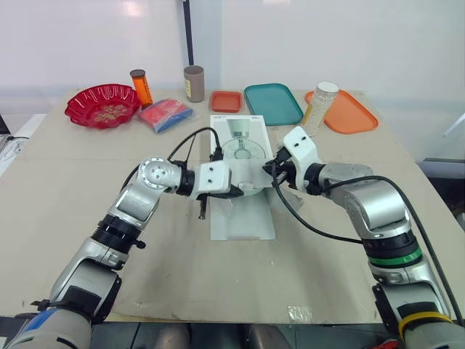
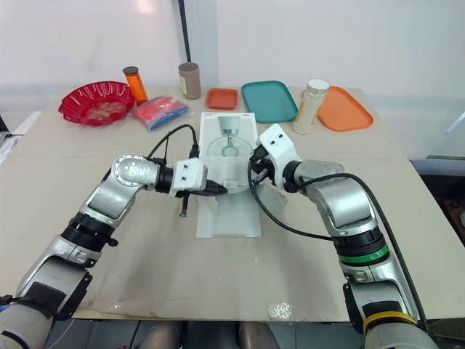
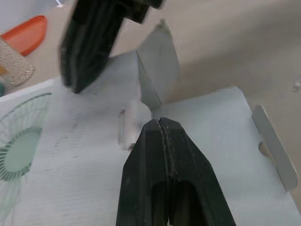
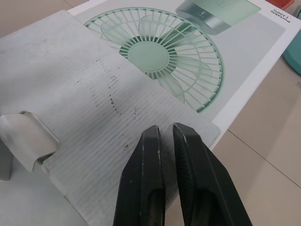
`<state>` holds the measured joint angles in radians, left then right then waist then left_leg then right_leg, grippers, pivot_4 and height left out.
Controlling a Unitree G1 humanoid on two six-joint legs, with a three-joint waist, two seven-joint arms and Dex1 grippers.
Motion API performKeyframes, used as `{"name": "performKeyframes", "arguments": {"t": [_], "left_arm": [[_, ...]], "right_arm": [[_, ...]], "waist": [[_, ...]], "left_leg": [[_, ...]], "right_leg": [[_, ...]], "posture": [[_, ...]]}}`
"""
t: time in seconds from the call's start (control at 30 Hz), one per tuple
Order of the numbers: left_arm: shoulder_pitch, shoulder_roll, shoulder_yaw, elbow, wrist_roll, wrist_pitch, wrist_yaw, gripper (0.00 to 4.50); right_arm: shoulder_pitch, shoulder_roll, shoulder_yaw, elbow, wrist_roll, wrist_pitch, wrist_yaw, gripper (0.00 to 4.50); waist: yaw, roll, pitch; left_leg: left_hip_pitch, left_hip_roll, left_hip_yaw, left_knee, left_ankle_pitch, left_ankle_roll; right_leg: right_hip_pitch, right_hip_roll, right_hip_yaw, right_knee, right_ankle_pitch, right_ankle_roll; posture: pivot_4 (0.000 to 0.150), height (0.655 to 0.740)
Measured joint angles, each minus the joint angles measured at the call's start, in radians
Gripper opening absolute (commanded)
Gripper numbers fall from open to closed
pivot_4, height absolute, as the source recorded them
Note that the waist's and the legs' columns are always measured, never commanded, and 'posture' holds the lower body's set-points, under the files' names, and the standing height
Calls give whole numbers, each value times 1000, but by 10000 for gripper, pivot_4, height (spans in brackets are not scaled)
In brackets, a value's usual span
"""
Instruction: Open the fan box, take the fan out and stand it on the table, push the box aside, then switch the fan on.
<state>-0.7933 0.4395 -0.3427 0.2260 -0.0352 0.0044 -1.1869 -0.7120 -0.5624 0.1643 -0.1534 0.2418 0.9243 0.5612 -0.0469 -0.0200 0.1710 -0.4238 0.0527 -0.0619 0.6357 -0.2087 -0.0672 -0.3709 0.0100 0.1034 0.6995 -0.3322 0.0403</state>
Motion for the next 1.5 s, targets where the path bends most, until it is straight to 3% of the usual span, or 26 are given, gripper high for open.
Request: {"name": "performKeyframes", "arguments": {"t": [0.47, 0.6, 1.13, 1.5], "left_arm": [[-15, 164, -33, 5, 66, -133, -133, 0], [-30, 200, -33, 83, 96, -165, -145, 0], [-69, 126, -34, 341, 219, -299, 52, 0], [-98, 43, -13, 454, 232, -309, 158, 0]], "right_arm": [[0, 18, 0, 8, -18, -18, 1, 4228], [0, 22, 0, 13, -25, -26, 1, 4228], [1, 26, -1, 17, -40, -32, 2, 4228], [10, 24, -8, 8, -51, -23, 3, 4228]], "waist": [[0, 0, 0], [-1, 0, 0], [-1, 0, 0], [2, 0, 0]], "left_leg": [[0, 0, 0, 0, 0, 0], [0, 0, 0, 0, 0, 0], [0, 0, 0, 0, 0, 0], [-1, -1, 0, 0, 0, 0]], "right_leg": [[0, 0, 0, 0, 0, 0], [-1, 0, 0, 0, 0, 0], [-1, 0, 0, 0, 0, 0], [0, 0, 0, 0, 0, 0]], "posture": [[1500, 7400], [1500, 7400], [1500, 7400], [1500, 7400]]}}
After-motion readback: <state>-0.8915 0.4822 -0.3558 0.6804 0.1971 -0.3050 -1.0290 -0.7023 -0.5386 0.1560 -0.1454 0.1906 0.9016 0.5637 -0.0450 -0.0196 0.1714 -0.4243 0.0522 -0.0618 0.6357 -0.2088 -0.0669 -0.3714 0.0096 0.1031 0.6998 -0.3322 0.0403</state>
